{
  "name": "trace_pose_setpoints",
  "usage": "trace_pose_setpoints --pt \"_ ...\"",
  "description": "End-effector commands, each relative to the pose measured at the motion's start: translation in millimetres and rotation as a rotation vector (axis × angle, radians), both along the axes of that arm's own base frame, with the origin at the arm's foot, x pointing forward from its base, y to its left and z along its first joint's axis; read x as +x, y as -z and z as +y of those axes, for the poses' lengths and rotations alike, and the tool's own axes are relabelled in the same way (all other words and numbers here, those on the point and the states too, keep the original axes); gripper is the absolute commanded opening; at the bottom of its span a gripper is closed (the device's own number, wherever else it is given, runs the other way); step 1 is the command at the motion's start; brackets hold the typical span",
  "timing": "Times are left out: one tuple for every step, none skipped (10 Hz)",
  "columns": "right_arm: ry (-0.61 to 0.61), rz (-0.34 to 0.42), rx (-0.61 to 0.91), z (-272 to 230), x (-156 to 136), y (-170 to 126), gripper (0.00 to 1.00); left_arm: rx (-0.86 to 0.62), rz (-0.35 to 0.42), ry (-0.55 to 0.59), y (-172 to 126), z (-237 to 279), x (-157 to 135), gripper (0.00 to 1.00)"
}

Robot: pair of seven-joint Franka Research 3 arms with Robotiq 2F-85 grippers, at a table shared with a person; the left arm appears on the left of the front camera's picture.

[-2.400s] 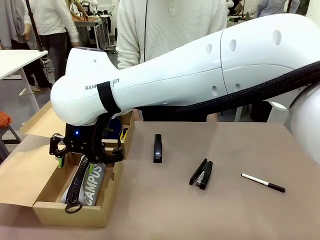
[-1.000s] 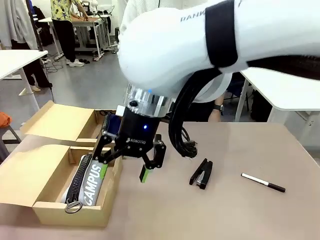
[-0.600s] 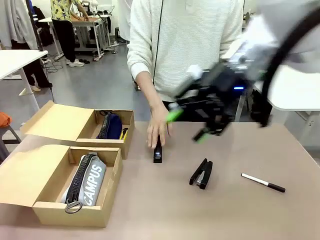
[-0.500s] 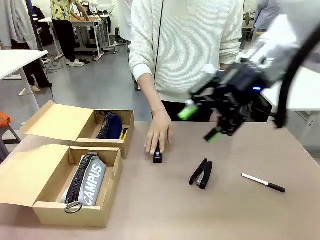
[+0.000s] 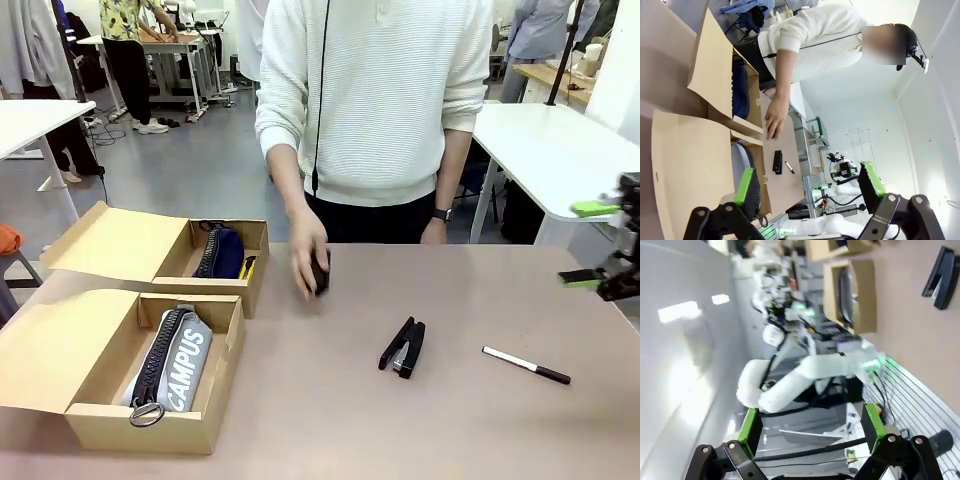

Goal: Place items inside the box.
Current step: Pick up a Pencil pouch or Stapler and place it inside the Mailer Box closest to the robot.

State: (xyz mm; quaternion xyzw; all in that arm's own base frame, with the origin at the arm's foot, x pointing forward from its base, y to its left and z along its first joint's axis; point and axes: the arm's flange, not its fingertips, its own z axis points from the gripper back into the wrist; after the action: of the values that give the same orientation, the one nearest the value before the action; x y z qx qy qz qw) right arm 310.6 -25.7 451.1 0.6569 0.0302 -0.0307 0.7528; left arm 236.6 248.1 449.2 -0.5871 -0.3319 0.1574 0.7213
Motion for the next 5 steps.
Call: trace_pose_setpoints --pt "-0.013 -0.086 0.134 1 -30 62 1.0 -0.008 -0.026 -0.001 0 -1 0 1.0" --pt "0.046 -0.089 0.078 10 -33 75 1.0 -0.008 -0.026 -0.001 0 -1 0 1.0" --pt "0.024 -0.03 0.072 -23 0 21 1.0 -0.008 -0.026 -0.001 0 -1 0 1.0" --pt "0.024 -0.03 0.072 -23 0 21 1.0 -0.008 -0.026 -0.001 0 -1 0 1.0" --pt "0.024 -0.03 0.072 -23 0 21 1.0 -0.008 -0.026 -0.001 0 -1 0 1.0"
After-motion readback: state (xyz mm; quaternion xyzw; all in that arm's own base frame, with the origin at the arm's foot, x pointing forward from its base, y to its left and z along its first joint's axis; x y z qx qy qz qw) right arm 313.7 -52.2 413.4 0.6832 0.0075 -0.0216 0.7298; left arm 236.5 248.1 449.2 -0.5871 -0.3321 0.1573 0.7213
